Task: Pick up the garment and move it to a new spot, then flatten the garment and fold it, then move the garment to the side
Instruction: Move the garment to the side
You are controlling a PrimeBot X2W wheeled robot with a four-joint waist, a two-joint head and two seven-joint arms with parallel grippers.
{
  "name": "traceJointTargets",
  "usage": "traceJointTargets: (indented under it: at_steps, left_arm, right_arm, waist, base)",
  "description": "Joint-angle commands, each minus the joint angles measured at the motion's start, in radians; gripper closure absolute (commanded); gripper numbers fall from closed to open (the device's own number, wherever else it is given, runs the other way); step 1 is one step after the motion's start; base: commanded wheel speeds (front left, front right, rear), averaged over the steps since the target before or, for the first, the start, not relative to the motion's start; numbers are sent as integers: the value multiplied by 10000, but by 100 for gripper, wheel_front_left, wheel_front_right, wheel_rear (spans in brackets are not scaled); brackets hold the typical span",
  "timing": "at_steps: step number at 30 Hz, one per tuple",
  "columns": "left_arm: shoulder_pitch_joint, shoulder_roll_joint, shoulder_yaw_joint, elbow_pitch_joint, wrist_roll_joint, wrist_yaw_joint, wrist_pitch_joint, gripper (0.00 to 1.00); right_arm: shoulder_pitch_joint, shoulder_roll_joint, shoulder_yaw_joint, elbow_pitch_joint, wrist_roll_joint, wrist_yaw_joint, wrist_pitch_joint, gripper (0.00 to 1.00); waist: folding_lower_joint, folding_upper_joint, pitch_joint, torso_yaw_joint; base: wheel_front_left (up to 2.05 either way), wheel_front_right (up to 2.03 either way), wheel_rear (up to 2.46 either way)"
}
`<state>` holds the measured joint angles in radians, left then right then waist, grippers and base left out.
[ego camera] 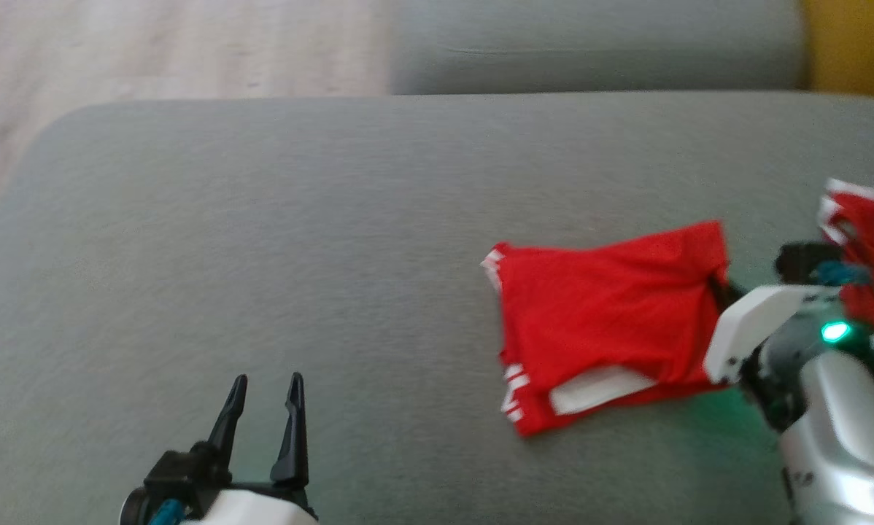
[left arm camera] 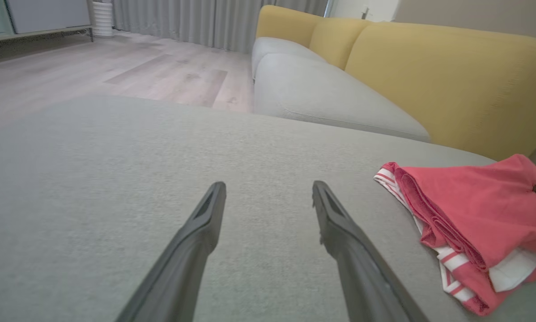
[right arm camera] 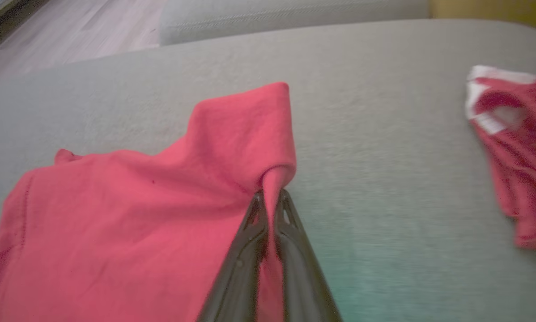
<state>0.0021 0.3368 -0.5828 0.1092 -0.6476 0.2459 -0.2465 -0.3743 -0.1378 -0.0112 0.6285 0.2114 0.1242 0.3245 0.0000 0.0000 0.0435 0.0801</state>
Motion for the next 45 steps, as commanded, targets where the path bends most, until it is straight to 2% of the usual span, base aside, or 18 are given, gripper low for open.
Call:
traceJointTargets:
  at_steps: [1, 7, 11, 15, 18, 28, 34, 41, 45]
  left_arm:
    - [-618, 1, 331, -312, 98, 22, -68, 0]
    - [-950, -206, 351, -258, 236, -99, -106, 0]
    - [-1237, -290, 363, -184, 360, -203, -121, 0]
    - [-1524, -337, 320, -47, 472, -341, -128, 0]
    - [-1700, -372, 273, 63, 525, -415, -130, 0]
    - [-1752, -366, 289, 266, 507, -458, -134, 0]
    - [-1619, -390, 395, 261, 448, -442, -140, 0]
    - [-1580, -383, 411, 189, 488, -418, -142, 0]
    - [-1599, -325, 384, 112, 530, -407, -126, 0]
  right_arm:
    - [-453, -220, 202, -525, 35, 65, -101, 100]
    - [-616, -838, 181, -1713, 153, 65, 240, 100]
    - [-711, -978, 83, -2413, 213, 65, 493, 100]
    - [-768, -918, 19, -2844, 243, 65, 597, 100]
    - [-785, -831, 5, -3012, 248, 65, 613, 100]
    - [-1135, -747, 88, -3054, 207, 65, 490, 100]
    - [-2147, -988, 84, -2614, 127, 65, 597, 100]
    - [-3353, -1489, -609, -1385, -273, 65, 539, 100]
    - [-3721, -1964, -1378, -716, -760, 65, 478, 100]
  waist:
    - [0, 0, 170, -986]
    - [0, 0, 604, -2622]
    - [0, 0, 950, -3502]
    - [0, 0, 1193, -4048]
    - [0, 0, 1276, -4192]
    - [0, 0, 1146, -3630]
    - [0, 0, 996, -2921]
    - [0, 0, 1144, -2115]
    - [0, 0, 1401, -1700]
  base:
    - [0, 0, 0]
    - [0, 0, 0]
    - [0, 0, 0]
    - [0, 0, 0]
    - [0, 0, 0]
    - [0, 0, 0]
    - [0, 0, 0]
    - [0, 0, 0]
    - [0, 0, 0]
